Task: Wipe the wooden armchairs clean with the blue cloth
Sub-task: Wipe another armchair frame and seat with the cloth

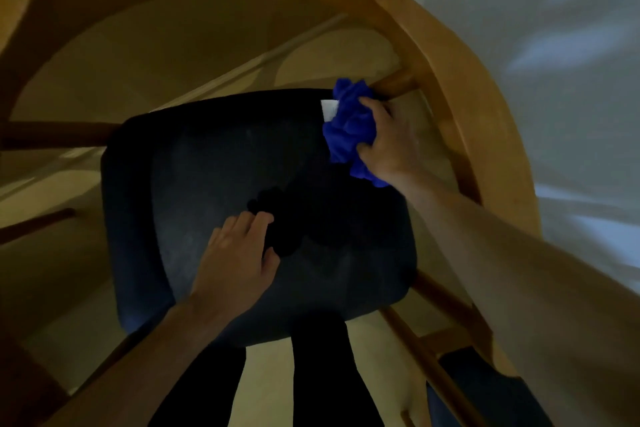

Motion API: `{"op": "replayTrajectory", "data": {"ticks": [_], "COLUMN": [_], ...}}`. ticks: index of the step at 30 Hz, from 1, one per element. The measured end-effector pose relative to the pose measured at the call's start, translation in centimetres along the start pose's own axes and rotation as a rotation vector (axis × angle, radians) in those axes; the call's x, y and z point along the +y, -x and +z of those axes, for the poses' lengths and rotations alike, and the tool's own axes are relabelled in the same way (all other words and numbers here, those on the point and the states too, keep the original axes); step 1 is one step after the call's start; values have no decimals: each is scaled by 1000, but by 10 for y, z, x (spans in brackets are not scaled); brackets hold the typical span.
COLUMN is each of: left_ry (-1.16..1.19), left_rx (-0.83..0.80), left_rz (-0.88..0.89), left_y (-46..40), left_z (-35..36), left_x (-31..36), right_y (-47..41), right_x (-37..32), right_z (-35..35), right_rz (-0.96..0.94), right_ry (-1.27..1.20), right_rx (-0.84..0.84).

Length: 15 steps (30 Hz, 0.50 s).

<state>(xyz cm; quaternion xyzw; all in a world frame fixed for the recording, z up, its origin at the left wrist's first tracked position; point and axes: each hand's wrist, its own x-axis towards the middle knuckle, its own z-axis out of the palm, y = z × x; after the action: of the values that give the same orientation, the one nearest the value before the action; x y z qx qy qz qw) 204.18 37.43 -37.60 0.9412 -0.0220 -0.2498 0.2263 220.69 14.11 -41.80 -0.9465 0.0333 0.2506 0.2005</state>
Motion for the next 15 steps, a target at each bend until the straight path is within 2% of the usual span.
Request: {"op": "replayTrajectory", "data": {"ticks": [3, 7, 10, 12, 13, 15], "left_ry": [48, 126, 198, 232, 241, 277], "left_rx": [17, 50, 61, 97, 115, 171], "left_rz": [-68, -163, -287, -401, -447, -528], "left_y": [11, 24, 39, 53, 59, 70], "left_z": [0, 0, 0, -1, -2, -2], "left_x": [-12, -32, -48, -64, -73, -92], "right_y": [-8, 62, 118, 132, 128, 102], "right_x": [-8, -12, -24, -33, -39, -51], "right_z": [14, 50, 79, 90, 88, 74], "right_rz": [95, -134, -260, -269, -222, -118], "right_ry": [86, 226, 195, 89, 11, -131], "right_rx": [-23, -49, -215, -302, -284, -113]}}
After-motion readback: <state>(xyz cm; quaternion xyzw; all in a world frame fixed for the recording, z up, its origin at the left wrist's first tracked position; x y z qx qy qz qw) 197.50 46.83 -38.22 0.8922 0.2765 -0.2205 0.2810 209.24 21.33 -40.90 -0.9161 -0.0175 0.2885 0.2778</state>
